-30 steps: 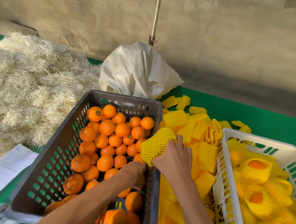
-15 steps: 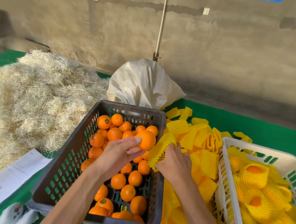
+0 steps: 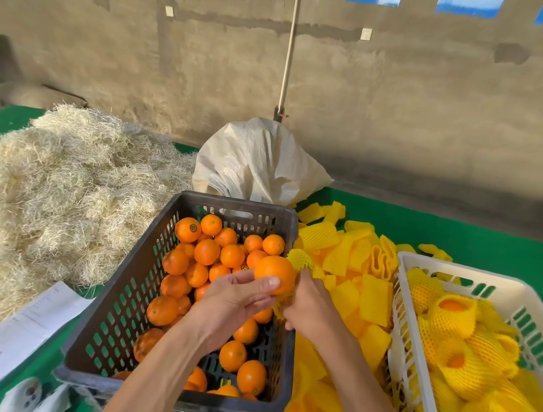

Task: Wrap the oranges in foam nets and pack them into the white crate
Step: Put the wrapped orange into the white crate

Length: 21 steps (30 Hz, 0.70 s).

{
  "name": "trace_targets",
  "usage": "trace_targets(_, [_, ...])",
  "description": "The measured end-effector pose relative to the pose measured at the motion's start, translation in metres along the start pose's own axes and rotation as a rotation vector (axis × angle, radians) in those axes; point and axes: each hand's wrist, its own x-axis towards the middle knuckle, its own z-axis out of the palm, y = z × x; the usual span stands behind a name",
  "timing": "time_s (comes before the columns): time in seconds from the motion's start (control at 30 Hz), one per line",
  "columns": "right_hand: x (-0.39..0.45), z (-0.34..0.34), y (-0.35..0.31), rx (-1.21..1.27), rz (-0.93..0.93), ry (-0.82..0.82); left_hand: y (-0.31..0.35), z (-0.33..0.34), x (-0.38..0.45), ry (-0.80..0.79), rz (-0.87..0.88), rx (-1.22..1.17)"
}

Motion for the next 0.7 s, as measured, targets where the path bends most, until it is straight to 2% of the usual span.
trace_targets(0.13, [-0.001,-0.004,-0.002,-0.016,0.002,0.003,0.003,0.002,-0.009,-0.019,0.078,0.312])
trace_targets(0.27, [-0.001,-0.008,0.003,-0.005,0.001,-0.085,0.010,0.003,-0.011,-0.109,0.070,0.527])
trace_targets(0.43, [-0.004,-0.006,0.011,0.138,-0.076,-0.119,0.019,-0.004,-0.006,-0.254,0.018,0.517])
trace_targets(0.53, [-0.007,-0.008,0.015,0.200,-0.080,-0.136,0.021,-0.009,0.000,-0.195,0.007,0.545])
trace_targets(0.7, [-0.007,-0.017,0.010,0.092,-0.107,-0.139,0.024,-0.012,0.004,-0.087,0.021,0.577])
